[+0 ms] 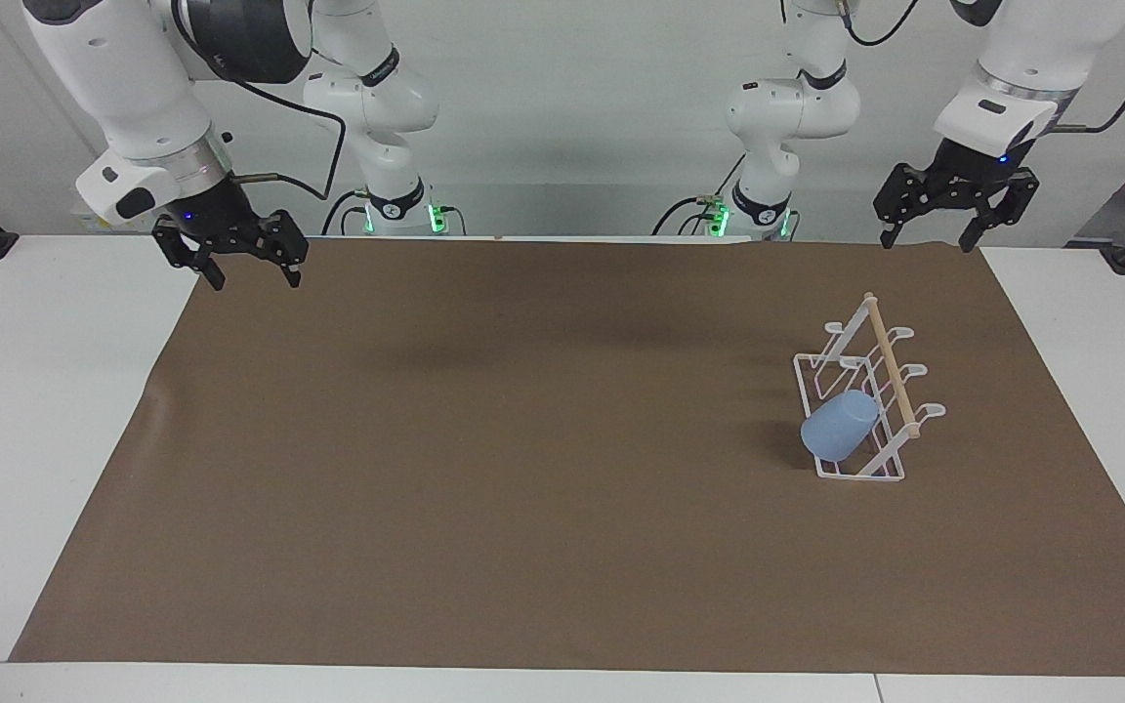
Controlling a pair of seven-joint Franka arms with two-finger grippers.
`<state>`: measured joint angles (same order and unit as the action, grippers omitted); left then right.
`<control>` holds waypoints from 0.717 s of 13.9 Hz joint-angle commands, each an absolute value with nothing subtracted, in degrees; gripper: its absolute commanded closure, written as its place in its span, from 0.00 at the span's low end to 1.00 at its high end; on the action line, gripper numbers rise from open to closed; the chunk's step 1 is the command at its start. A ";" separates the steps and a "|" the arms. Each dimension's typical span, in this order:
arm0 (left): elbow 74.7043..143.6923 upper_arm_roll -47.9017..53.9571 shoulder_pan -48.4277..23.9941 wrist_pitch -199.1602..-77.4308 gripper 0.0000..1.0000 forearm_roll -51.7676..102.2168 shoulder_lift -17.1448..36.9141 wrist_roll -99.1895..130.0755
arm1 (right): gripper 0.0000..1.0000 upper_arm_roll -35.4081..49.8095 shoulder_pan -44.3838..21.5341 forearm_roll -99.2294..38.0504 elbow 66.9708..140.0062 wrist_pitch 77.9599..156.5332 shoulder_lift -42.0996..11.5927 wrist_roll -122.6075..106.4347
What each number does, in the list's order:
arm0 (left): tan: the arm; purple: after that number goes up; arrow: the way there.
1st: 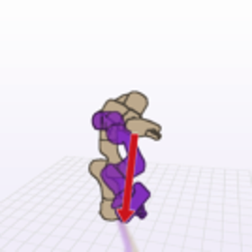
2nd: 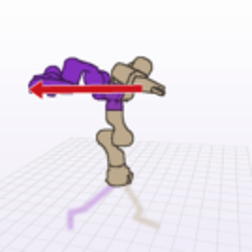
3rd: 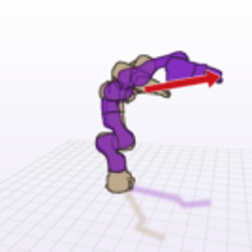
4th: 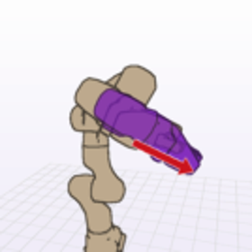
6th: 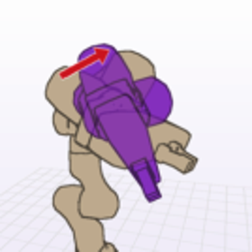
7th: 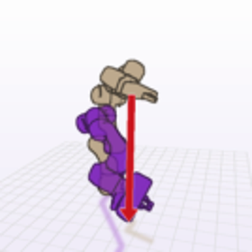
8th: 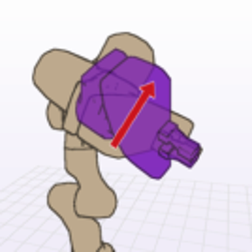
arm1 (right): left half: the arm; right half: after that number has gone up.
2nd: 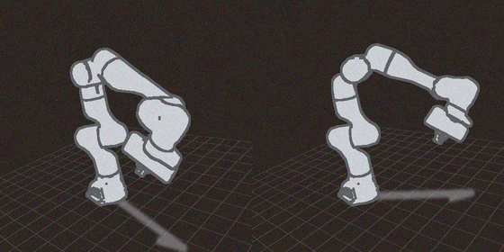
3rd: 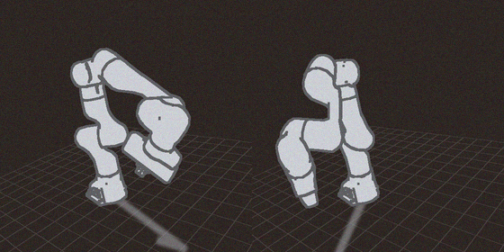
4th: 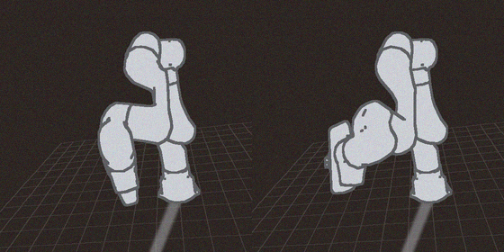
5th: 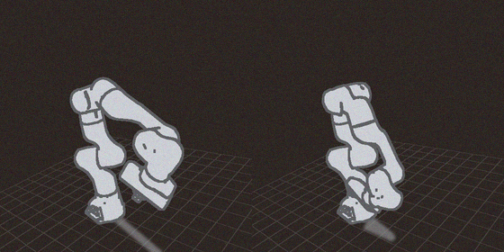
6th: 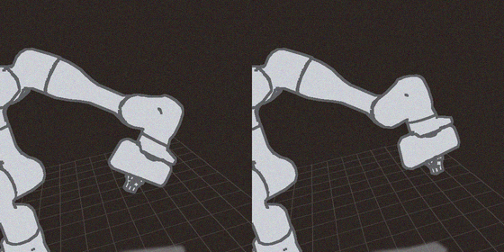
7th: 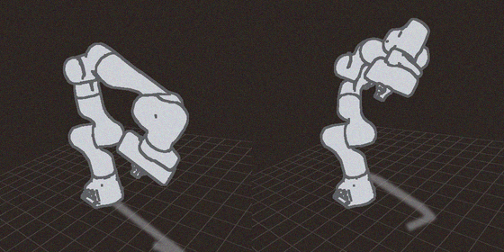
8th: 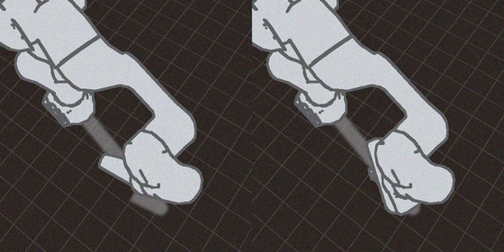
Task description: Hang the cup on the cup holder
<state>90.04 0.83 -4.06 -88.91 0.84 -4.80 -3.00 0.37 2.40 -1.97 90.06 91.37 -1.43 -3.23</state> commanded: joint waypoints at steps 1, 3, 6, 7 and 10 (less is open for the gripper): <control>87.80 -3.51 -7.20 -86.14 0.00 3.25 -3.95 -5.00 | 0.00 0.35 3.16 -3.60 91.23 91.94 -0.35 -4.40; 87.72 -3.52 -7.12 -84.91 0.00 3.25 -3.87 -5.63 | 0.00 0.44 2.82 -3.60 91.23 91.93 -0.35 -4.13; 87.54 -3.08 -6.86 -83.15 0.00 2.37 -3.60 -5.54 | 0.00 0.35 2.81 -3.60 91.23 91.93 -0.35 -4.13; 87.63 -3.08 -6.77 -83.14 0.00 2.55 -3.60 -5.45 | 0.00 0.35 2.99 -3.60 91.23 91.93 -0.35 -4.13; 88.15 -3.08 -5.63 -82.45 0.00 2.37 -4.04 -5.36 | 0.00 0.44 3.16 -3.60 91.23 91.93 -0.35 -4.13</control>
